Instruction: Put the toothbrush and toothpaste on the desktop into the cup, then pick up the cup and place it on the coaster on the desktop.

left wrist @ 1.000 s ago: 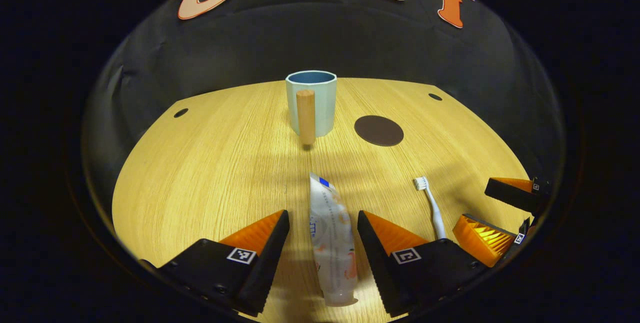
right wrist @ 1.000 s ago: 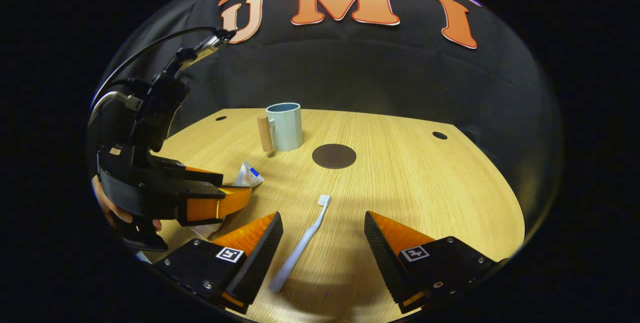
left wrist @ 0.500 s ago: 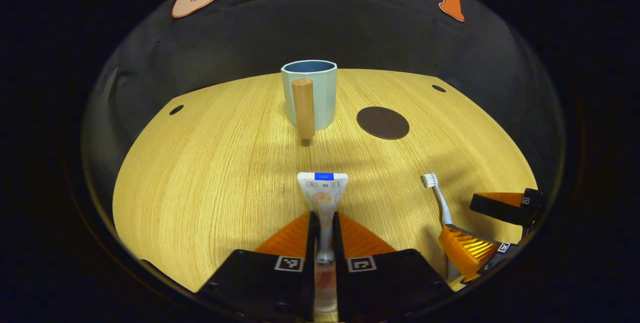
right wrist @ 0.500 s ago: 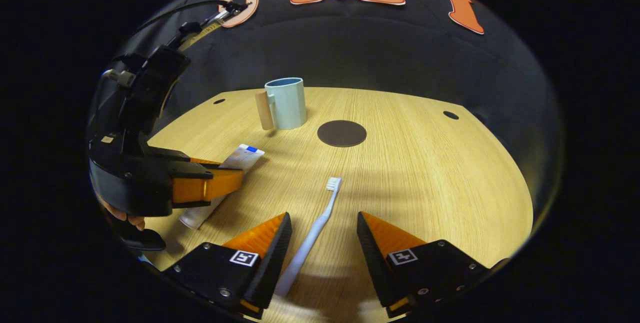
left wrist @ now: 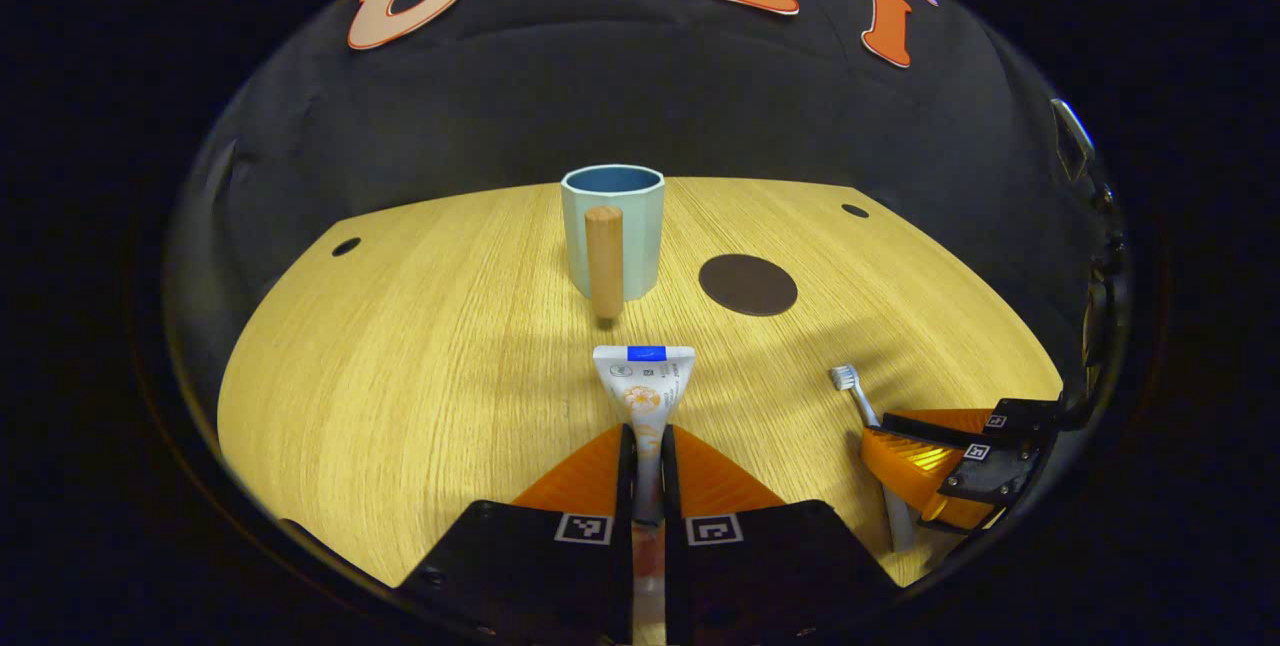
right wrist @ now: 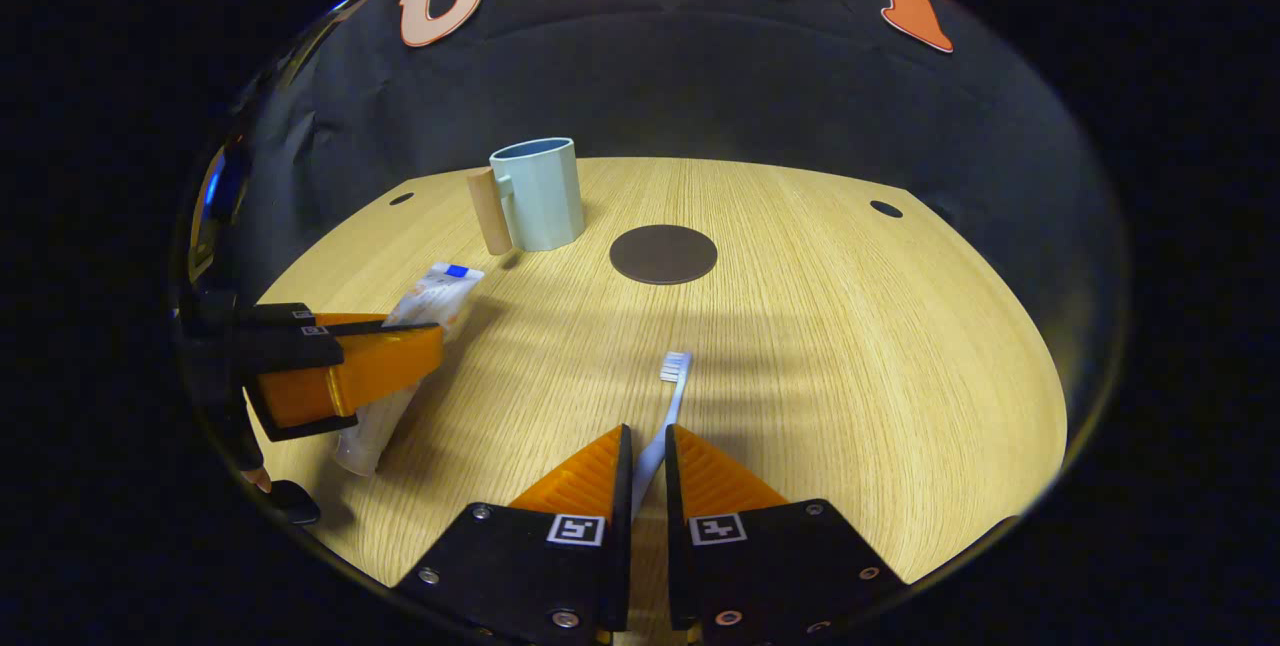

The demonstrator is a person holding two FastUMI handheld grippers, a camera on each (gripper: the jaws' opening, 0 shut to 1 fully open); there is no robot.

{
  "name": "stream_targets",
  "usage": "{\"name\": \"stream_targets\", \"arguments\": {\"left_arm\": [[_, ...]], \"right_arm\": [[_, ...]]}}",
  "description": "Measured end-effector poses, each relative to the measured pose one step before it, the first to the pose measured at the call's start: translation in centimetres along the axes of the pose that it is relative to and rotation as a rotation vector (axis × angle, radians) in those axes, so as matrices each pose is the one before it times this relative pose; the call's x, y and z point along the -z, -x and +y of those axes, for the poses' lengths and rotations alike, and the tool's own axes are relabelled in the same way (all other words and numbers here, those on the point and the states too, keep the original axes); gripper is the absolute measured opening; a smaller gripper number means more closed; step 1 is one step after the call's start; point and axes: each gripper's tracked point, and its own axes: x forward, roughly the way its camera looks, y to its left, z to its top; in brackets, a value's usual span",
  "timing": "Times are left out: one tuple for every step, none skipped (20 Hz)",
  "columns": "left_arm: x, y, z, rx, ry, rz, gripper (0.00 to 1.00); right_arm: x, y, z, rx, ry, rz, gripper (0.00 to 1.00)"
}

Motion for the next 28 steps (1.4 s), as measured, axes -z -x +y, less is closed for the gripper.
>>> {"name": "stream_targets", "arguments": {"left_arm": [[-0.353, 0.505, 0.212, -0.00467, -0.00269, -0.01652, 0.12], [-0.483, 0.275, 0.002, -0.00011, -0.00028, -0.02086, 0.12], [-0.405, 0.367, -0.035, 0.00207, -0.00319, -0.0173, 0.12], [-0.465, 0.166, 0.051, -0.00043, -0.00156, -0.01918, 0.12], [-0.665, 0.405, -0.054, 0.00316, -0.00522, -0.0206, 0.12], [-0.585, 0.239, -0.011, -0.00064, 0.00373, -0.01651, 0.09], [-0.326, 0.304, -0.162, 0.00759, -0.00093, -0.0131, 0.15], [-0.385, 0.225, -0.161, 0.00549, 0.00448, -0.00824, 0.09], [-0.174, 0.132, -0.258, 0.00908, 0.00439, -0.01111, 0.08], [-0.414, 0.328, -0.14, 0.00748, 0.00503, -0.01348, 0.09], [-0.108, 0.347, -0.057, 0.0046, 0.00563, -0.01566, 0.08], [-0.404, 0.281, 0.058, 0.00316, 0.00287, -0.01902, 0.09], [-0.324, 0.3, 0.202, 0.00368, -0.00054, -0.02022, 0.08], [-0.449, 0.249, -0.015, 0.00581, 0.0018, -0.01683, 0.08], [-0.54, 0.059, -0.302, 0.00724, 0.00743, -0.01611, 0.08], [-0.537, -0.03, -0.143, 0.00741, 0.01102, -0.01415, 0.08], [-0.292, 0.11, -0.131, 0.0062, 0.01053, -0.01507, 0.08], [-0.322, 0.151, 0.017, 0.00386, 0.00841, -0.01007, 0.08], [-0.216, -0.058, -0.052, 0.00192, 0.00664, -0.01337, 0.08], [-0.291, 0.104, -0.024, 0.00609, 0.00656, -0.01645, 0.08], [-0.439, 0.025, -0.033, 0.00552, 0.00673, -0.01533, 0.08], [-0.703, -0.017, -0.11, 0.00553, 0.00465, -0.02153, 0.08], [-0.772, -0.048, -0.126, -0.00037, -0.00243, -0.01614, 0.08], [-0.937, -0.057, -0.071, -0.00099, -0.00145, -0.02156, 0.08], [-0.862, -0.168, 0.084, -0.00198, -0.00505, -0.0188, 0.08], [-1.075, -0.127, -0.035, 0.00087, 0.001, -0.02418, 0.08], [-0.922, 0.071, -0.023, 0.00251, -0.00086, -0.02131, 0.08], [-1.05, -0.115, 0.037, -0.00008, 0.00274, -0.02118, 0.08]], "right_arm": [[0.15, -0.024, -0.028, -0.0057, -0.01101, 0.00163, 0.15], [-0.15, -0.025, 0.229, -0.01042, -0.01578, 0.00235, 0.11], [-0.042, -0.025, 0.267, -0.009, -0.01752, 0.00267, 0.08], [0.0, 0.04, 0.166, -0.01205, -0.01091, 0.00022, 0.05], [-0.025, -0.027, 0.269, -0.01544, -0.01683, 0.00242, 0.04], [-0.023, -0.026, 0.257, -0.01771, -0.01776, -0.00451, 0.03], [-0.007, -0.091, 0.228, -0.01323, -0.01396, 0.00235, 0.03], [-0.01, 0.151, 0.17, -0.01231, -0.00397, -0.00459, 0.03], [-0.245, 0.087, 0.136, -0.00867, -0.00653, -0.00659, 0.03], [-0.367, 0.13, 0.28, -0.01204, -0.00799, -0.01251, 0.02], [-0.553, 0.192, 0.218, -0.00998, -0.00918, -0.01355, 0.02], [-0.472, 0.107, 0.321, -0.0124, -0.00935, -0.01712, 0.02], [-0.306, 0.195, -0.028, -0.00498, -0.0041, -0.01265, 0.02], [-0.388, 0.412, -0.069, -0.00533, -0.00773, -0.01711, 0.02], [-0.486, 0.159, -0.031, -0.00495, -0.00725, -0.01066, 0.02], [-0.326, 0.356, 0.046, -0.00988, -0.00635, -0.01007, 0.02], [-0.597, 0.252, 0.028, -0.00596, -0.00842, -0.01568, 0.02], [-0.5, 0.333, 0.08, -0.00839, -0.00189, -0.01482, 0.02], [-0.343, 0.157, -0.071, -0.0022, 0.00111, -0.01389, 0.02], [-0.461, 0.196, 0.063, -0.00604, 0.00129, -0.01671, 0.02], [-0.616, 0.293, 0.188, -0.00707, -0.0011, -0.01444, 0.02], [-0.604, 0.31, 0.089, -0.00533, 0.00153, -0.01322, 0.02], [-0.487, 0.102, 0.069, -0.00391, 0.00282, -0.01334, 0.02], [-0.464, 0.054, -0.008, -0.00047, 0.00354, -0.01318, 0.02], [-0.691, 0.15, 0.04, -0.00416, 0.00053, -0.01427, 0.02], [-0.552, 0.101, 0.098, -0.00702, -0.00039, -0.0134, 0.02], [-0.59, 0.067, 0.011, -0.00438, 0.00078, -0.01275, 0.02], [-0.524, 0.175, -0.055, -0.00294, 0.00351, -0.01214, 0.02]]}}
